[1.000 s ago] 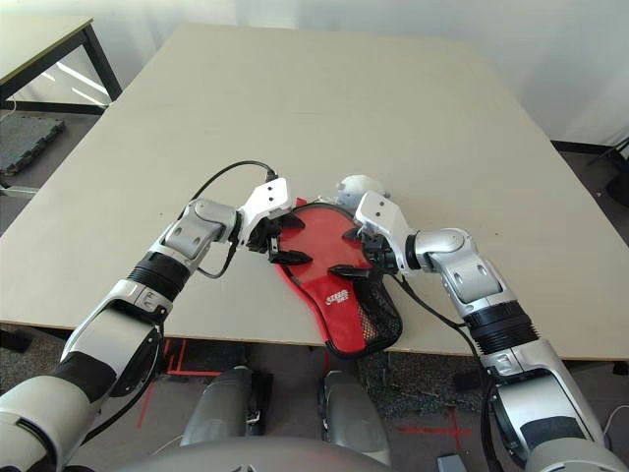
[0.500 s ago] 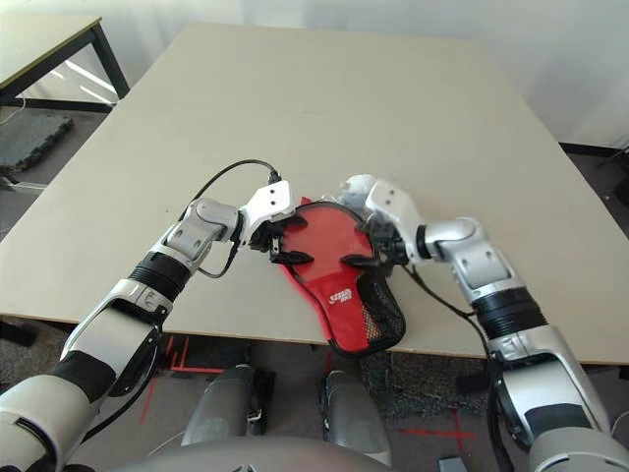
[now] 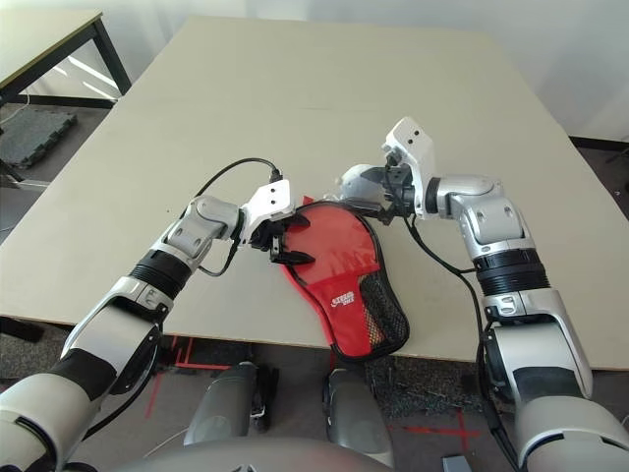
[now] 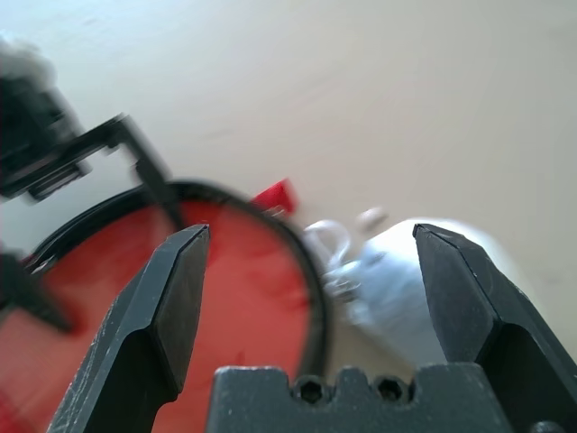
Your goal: Store the ping-pong paddle in its case and zip it.
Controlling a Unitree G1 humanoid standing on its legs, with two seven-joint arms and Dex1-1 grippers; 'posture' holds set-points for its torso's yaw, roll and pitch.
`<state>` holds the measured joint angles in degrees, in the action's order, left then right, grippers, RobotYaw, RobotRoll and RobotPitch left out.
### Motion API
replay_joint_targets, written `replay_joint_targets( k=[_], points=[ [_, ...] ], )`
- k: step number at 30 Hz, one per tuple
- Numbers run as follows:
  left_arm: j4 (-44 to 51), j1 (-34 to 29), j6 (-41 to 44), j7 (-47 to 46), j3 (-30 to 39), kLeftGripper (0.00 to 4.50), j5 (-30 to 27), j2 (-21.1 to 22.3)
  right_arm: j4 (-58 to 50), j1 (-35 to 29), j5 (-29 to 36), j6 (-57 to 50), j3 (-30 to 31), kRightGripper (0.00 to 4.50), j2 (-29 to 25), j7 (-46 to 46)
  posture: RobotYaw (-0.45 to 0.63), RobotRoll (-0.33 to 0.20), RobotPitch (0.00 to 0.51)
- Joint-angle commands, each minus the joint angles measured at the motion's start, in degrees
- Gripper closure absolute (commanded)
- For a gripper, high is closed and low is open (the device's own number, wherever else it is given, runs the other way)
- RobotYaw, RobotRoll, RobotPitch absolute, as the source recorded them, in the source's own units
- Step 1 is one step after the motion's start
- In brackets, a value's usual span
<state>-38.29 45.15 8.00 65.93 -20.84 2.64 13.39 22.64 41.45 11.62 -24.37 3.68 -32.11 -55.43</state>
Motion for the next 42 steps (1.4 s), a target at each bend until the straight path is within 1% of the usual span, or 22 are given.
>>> replay_joint_targets(
  k=[1, 5, 8, 14, 18, 21, 22, 23, 26, 29, 33, 34, 42],
  points=[
    [-2.14, -2.07, 1.97, -0.57, -2.49, 0.05, 2.61, 0.00, 2.56, 0.90, -0.44, 2.50, -1.30, 0.00, 0.24, 1.24, 0.04, 0.000, 0.108],
    [-1.98, -2.03, 2.20, -0.53, -2.45, 0.05, 2.56, 0.01, 4.49, 1.88, -0.53, 4.19, -1.99, 0.00, 0.62, 2.45, 0.04, 0.000, 0.108],
    [-1.94, -1.93, 2.32, -0.56, -2.43, 0.05, 2.55, -0.06, 7.12, 1.78, -2.37, 6.51, -0.76, 0.00, -0.08, 2.35, 0.04, 0.000, 0.107],
    [-1.08, -2.37, 2.85, -0.48, -2.60, 0.05, 2.49, -0.14, 13.46, 1.28, -5.32, 10.42, -0.17, 0.00, -0.24, 3.32, 0.05, 0.000, 0.103],
    [-0.25, -2.97, 3.23, -0.33, -2.80, 0.05, 2.49, -0.07, 18.47, 1.11, -8.46, 14.07, 1.14, 0.00, 0.67, 5.53, 0.05, 0.000, 0.100],
    [-0.08, -3.01, 3.35, -0.35, -2.83, 0.05, 2.52, -0.05, 21.42, 1.73, -9.18, 15.71, 0.66, 0.00, 1.80, 6.92, 0.05, 0.000, 0.100],
    [-0.05, -3.02, 3.36, -0.36, -2.84, 0.00, 2.53, -0.04, 22.16, 1.97, -9.42, 16.26, 0.50, 0.39, 2.04, 7.24, 0.05, 0.000, 0.100],
    [0.02, -3.03, 3.39, -0.37, -2.83, 0.00, 2.52, -0.04, 22.95, 2.11, -9.76, 16.73, 0.56, 0.61, 2.23, 7.41, 0.05, 0.000, 0.100],
    [0.05, -3.03, 3.39, -0.38, -2.83, 0.00, 2.51, -0.07, 25.19, 2.46, -10.79, 18.12, 0.88, 1.67, 2.70, 7.75, 0.05, 0.000, 0.096],
    [0.62, -3.30, 3.71, -0.35, -2.95, 0.00, 2.45, -0.16, 28.02, 3.37, -11.81, 19.90, 0.69, 2.90, 3.24, 9.34, 0.06, 0.000, 0.097],
    [1.42, -3.76, 4.17, -0.38, -3.15, 0.00, 2.39, -0.33, 32.22, 5.32, -12.66, 22.24, -0.08, 4.33, 3.92, 12.27, 0.06, 0.000, 0.098],
    [1.69, -3.90, 4.33, -0.38, -3.21, 0.00, 2.37, -0.34, 33.26, 5.85, -12.77, 22.76, -0.29, 4.49, 4.05, 13.08, 0.06, 0.000, 0.099],
    [3.02, -4.54, 5.29, -0.49, -3.40, 0.00, 2.24, -0.52, 40.64, 9.55, -13.72, 25.97, -1.28, 4.49, 3.53, 18.90, 0.07, 0.000, 0.102]
  ],
)
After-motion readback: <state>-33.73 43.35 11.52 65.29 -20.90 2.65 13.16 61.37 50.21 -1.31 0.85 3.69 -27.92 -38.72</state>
